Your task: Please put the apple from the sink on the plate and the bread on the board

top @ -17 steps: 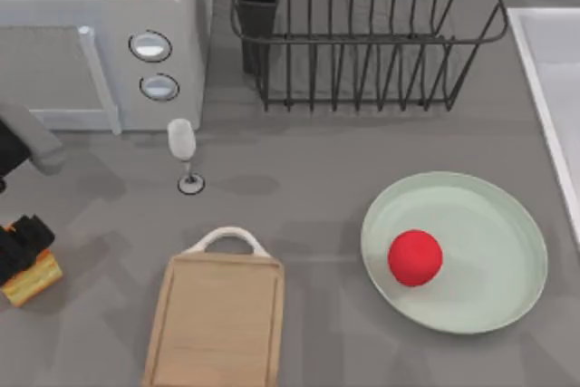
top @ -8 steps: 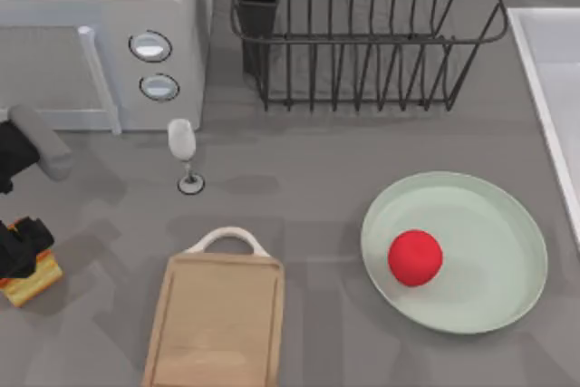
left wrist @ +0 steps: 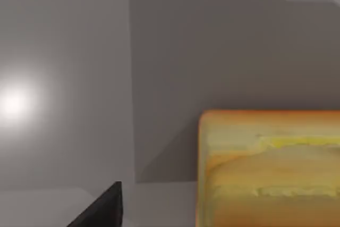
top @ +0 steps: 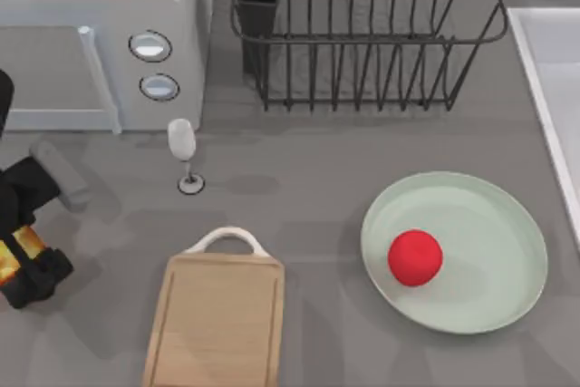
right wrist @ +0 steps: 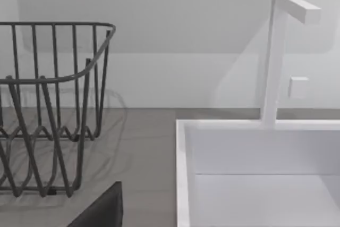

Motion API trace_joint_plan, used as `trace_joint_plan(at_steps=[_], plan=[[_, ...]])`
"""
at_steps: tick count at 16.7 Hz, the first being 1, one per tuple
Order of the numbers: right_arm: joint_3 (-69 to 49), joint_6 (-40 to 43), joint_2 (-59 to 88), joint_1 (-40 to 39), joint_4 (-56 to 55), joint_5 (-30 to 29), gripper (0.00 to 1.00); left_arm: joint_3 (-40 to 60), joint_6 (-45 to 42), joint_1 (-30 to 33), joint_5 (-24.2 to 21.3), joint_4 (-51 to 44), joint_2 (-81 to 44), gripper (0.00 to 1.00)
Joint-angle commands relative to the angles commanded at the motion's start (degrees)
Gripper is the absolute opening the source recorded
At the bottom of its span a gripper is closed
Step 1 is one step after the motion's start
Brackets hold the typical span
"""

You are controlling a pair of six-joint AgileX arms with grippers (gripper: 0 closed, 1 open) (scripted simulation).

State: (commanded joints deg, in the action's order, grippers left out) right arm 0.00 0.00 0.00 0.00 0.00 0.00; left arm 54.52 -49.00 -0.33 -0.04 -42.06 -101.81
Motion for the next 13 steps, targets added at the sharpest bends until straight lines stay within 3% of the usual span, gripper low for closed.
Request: trace_joint_plan(at_steps=[6, 13], plan=[[0.0, 0.0, 0.0, 0.0, 0.0, 0.0, 1.0, -1.4, -0.1, 0.0, 0.0, 2.1, -1.3, 1.0], [0.0, 0.0, 0.0, 0.0, 0.0, 0.0, 1.0, -1.4, -0.1, 0.0, 0.0, 2.1, -1.3, 0.47]])
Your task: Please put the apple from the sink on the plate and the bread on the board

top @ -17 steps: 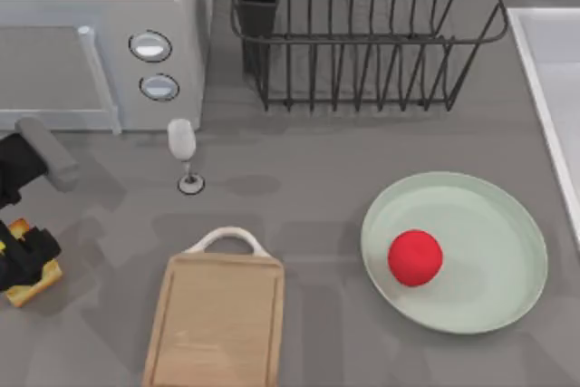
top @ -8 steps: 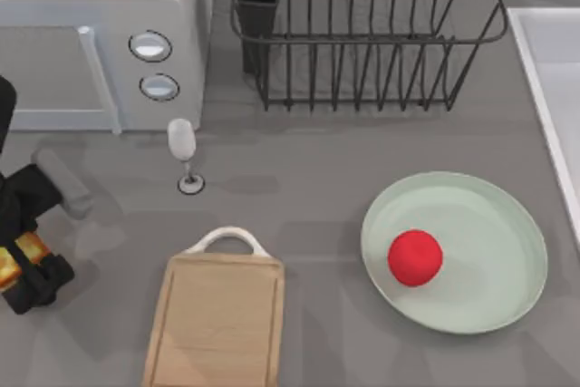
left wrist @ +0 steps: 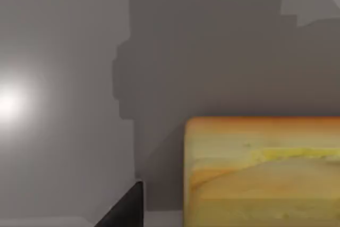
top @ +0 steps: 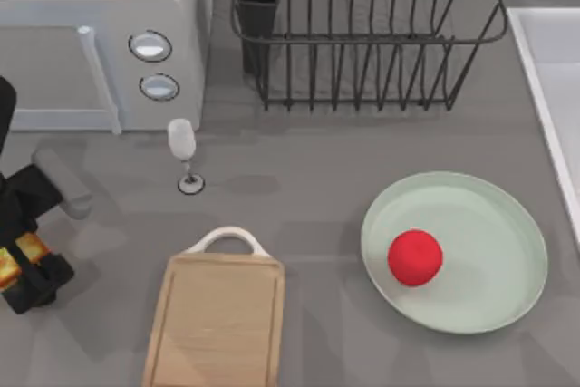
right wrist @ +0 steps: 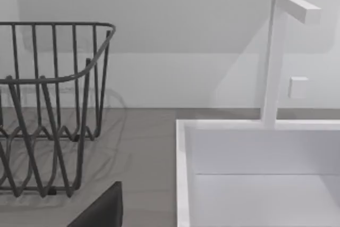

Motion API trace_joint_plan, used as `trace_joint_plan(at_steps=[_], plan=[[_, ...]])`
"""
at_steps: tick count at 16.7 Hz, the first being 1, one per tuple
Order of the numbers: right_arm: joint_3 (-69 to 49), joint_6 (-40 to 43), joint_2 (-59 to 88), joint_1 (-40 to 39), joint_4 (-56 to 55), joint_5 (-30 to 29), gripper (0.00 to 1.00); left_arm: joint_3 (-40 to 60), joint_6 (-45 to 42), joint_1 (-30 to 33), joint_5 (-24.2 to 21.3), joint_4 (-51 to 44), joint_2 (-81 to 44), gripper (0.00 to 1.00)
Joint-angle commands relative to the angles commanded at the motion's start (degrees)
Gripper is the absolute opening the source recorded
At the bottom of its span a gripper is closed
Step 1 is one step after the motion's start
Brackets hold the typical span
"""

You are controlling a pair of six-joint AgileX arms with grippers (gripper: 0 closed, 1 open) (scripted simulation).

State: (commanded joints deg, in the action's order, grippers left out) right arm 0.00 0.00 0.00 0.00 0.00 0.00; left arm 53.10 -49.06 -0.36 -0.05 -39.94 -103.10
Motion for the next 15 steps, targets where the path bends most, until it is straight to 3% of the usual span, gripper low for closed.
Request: trace_joint_plan(at_steps=[6, 15], plan=[[0.0, 0.0, 0.0, 0.0, 0.0, 0.0, 1.0, 0.0, 0.0, 0.0, 0.0, 0.0, 0.0, 0.02], [0.0, 0.0, 0.0, 0.0, 0.0, 0.0, 1.0, 0.3, 0.3, 0.1, -0.4, -0.8, 0.9, 0.0]])
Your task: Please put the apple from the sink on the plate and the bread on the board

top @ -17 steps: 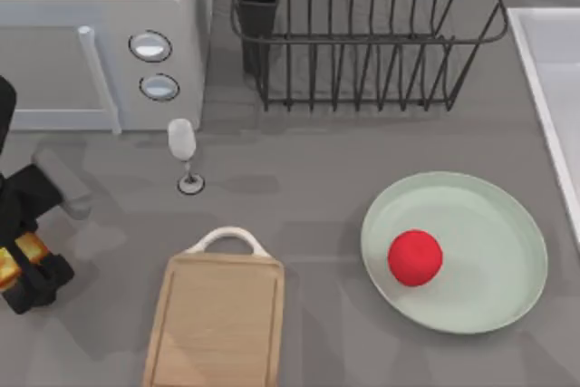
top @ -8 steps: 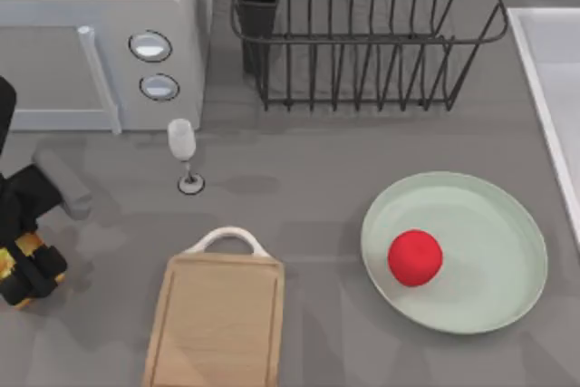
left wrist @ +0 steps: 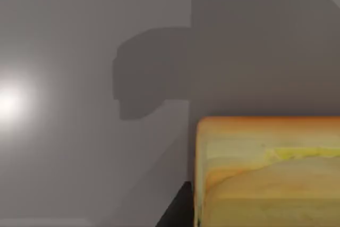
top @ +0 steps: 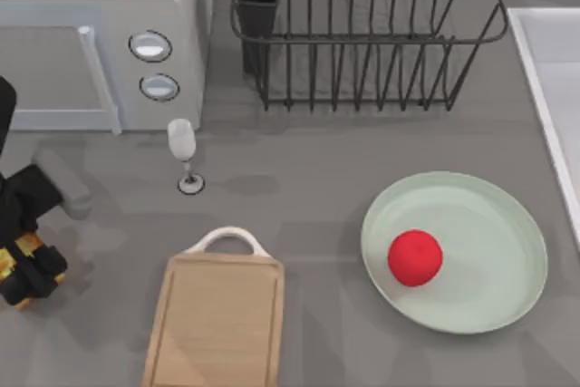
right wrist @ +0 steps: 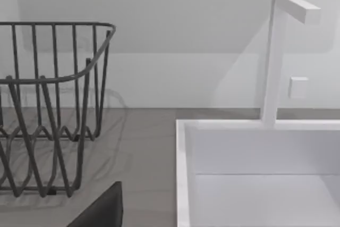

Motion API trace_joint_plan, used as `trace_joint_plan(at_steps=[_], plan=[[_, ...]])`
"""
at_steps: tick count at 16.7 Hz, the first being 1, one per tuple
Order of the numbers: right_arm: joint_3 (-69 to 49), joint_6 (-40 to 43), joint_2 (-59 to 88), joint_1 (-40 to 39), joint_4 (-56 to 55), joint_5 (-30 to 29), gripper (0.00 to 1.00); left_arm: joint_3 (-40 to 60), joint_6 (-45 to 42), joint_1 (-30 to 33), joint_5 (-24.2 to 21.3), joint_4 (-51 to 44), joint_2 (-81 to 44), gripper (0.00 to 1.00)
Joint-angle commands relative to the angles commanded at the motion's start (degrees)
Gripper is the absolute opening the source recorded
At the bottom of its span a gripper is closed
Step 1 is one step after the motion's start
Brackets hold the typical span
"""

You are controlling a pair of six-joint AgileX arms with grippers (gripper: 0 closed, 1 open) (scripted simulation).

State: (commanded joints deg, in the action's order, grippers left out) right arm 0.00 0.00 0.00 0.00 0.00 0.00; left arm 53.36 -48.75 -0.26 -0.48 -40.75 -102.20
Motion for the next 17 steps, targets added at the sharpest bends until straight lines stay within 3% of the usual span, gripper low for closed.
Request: trace_joint_plan(at_steps=[4, 11, 17], plan=[[0.0, 0.0, 0.0, 0.0, 0.0, 0.0, 1.0, 3.7, -0.2, 0.0, 0.0, -3.8, 1.9, 0.0], [0.0, 0.0, 0.0, 0.0, 0.0, 0.0, 1.0, 13.0, 0.1, 0.2, 0.0, -22.2, 7.6, 0.0], [0.0, 0.0, 0.0, 0.0, 0.0, 0.0, 1.0, 14.3, 0.2, 0.1, 0.0, -23.3, 8.7, 0.0]])
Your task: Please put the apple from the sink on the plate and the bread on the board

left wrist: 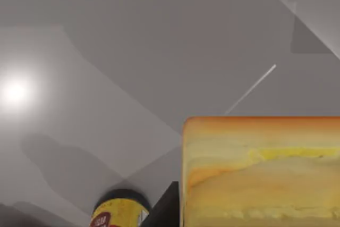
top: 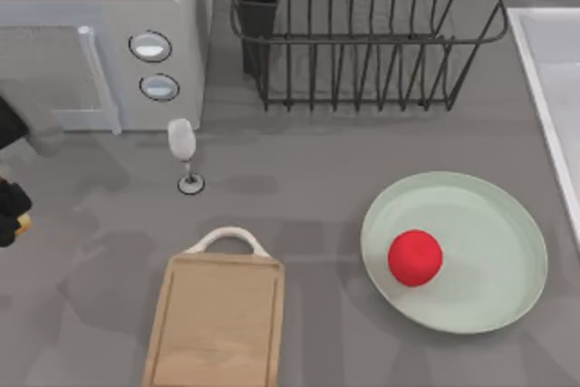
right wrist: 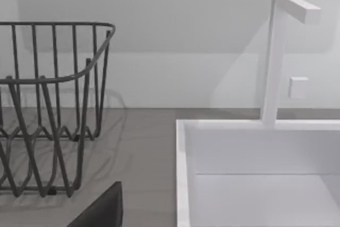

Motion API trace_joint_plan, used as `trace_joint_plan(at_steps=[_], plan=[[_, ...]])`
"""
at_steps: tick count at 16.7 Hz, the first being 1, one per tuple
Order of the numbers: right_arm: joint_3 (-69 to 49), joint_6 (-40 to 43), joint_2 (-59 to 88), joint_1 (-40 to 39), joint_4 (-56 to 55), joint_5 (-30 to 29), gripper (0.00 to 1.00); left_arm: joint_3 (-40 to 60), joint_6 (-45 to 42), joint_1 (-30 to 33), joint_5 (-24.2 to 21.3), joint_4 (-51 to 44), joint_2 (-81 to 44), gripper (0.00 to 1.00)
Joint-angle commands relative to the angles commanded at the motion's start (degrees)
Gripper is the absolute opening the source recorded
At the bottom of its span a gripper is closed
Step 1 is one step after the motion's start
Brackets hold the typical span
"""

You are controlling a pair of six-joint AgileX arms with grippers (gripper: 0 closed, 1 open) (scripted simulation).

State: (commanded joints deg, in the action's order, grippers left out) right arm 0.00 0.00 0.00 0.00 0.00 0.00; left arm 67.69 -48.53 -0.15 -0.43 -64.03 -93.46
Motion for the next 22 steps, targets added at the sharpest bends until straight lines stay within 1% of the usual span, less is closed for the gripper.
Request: trace_joint_plan(at_steps=[2, 4, 6, 9, 11, 13, 17, 22], plan=[[0.0, 0.0, 0.0, 0.0, 0.0, 0.0, 1.0, 0.2, 1.7, 0.7, 0.3, 0.2, -0.2, 0.0], [0.0, 0.0, 0.0, 0.0, 0.0, 0.0, 1.0, 0.6, 5.6, 2.3, 0.9, 0.6, -0.7, 0.0], [0.0, 0.0, 0.0, 0.0, 0.0, 0.0, 1.0, 1.1, 12.1, 4.8, 1.7, 1.2, -1.2, 0.0], [0.0, 0.0, 0.0, 0.0, 0.0, 0.0, 1.0, 1.9, 26.3, 9.4, 3.1, 2.5, -2.2, 0.0], [0.0, 0.0, 0.0, 0.0, 0.0, 0.0, 1.0, 2.3, 38.7, 12.8, 4.0, 3.4, -2.8, 0.0], [0.0, 0.0, 0.0, 0.0, 0.0, 0.0, 1.0, 2.7, 53.2, 16.4, 4.8, 4.3, -3.5, 0.0], [0.0, 0.0, 0.0, 0.0, 0.0, 0.0, 1.0, 3.4, 85.8, 23.6, 5.5, 5.7, -4.7, 0.0], [0.0, 0.0, 0.0, 0.0, 0.0, 0.0, 1.0, 3.6, 126.7, 31.3, 4.9, 6.3, -6.2, 0.0]])
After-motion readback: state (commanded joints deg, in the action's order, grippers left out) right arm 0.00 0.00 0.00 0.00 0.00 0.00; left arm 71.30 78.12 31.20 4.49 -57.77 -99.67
